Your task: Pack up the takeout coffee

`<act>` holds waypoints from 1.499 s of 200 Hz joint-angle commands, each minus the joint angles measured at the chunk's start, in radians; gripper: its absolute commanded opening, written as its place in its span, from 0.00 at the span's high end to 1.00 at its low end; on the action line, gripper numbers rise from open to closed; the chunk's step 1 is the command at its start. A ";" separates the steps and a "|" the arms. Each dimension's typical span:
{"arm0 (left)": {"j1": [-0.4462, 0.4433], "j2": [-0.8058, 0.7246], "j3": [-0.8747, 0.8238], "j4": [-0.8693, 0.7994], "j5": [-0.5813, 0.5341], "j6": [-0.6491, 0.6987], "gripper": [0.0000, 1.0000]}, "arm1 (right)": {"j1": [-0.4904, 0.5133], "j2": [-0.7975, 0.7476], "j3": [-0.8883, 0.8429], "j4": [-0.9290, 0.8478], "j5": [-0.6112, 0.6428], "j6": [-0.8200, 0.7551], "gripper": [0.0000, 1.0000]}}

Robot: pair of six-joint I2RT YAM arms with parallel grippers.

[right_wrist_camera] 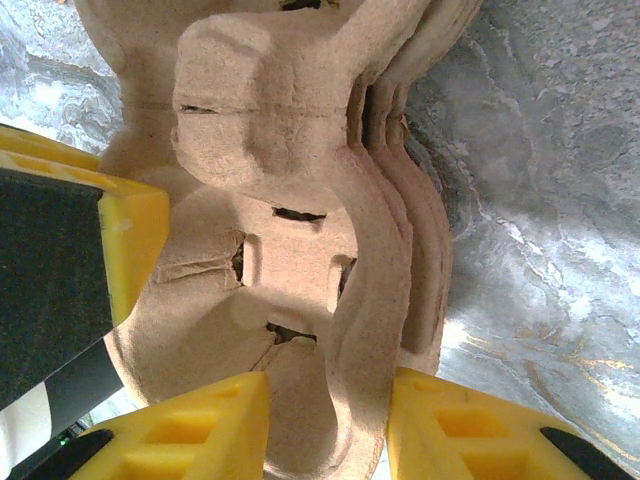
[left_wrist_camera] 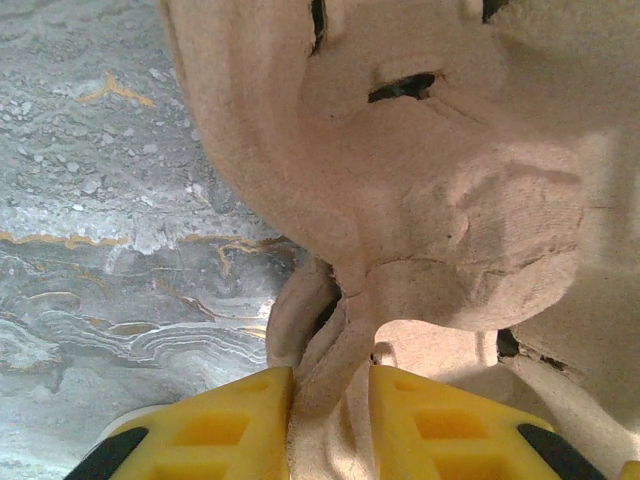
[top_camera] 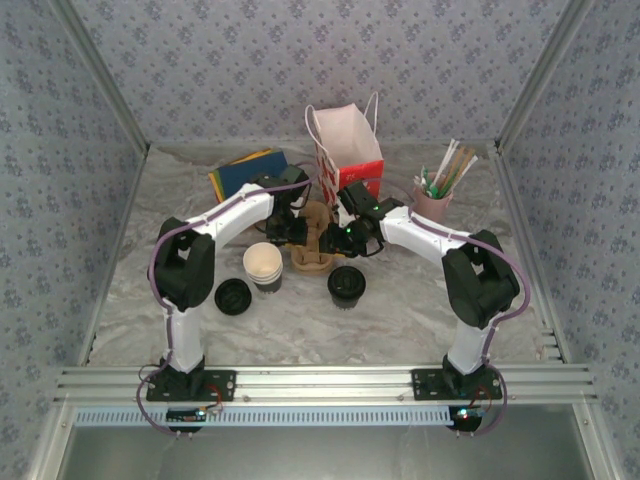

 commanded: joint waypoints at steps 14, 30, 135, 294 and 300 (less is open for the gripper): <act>-0.005 -0.064 -0.003 0.026 0.092 -0.023 0.74 | 0.004 -0.026 0.010 -0.002 0.006 -0.002 0.64; -0.001 -0.078 -0.002 0.024 0.089 -0.027 0.74 | 0.003 -0.028 0.002 -0.003 0.011 -0.002 0.64; 0.006 -0.090 -0.016 0.011 0.073 -0.022 0.66 | 0.005 -0.034 -0.009 -0.002 0.027 -0.002 0.63; 0.006 -0.049 0.006 0.001 0.064 -0.020 0.64 | 0.005 -0.023 -0.007 -0.016 0.047 -0.017 0.64; 0.006 -0.056 0.001 0.007 0.066 -0.022 0.65 | 0.005 -0.025 -0.007 -0.016 0.045 -0.017 0.64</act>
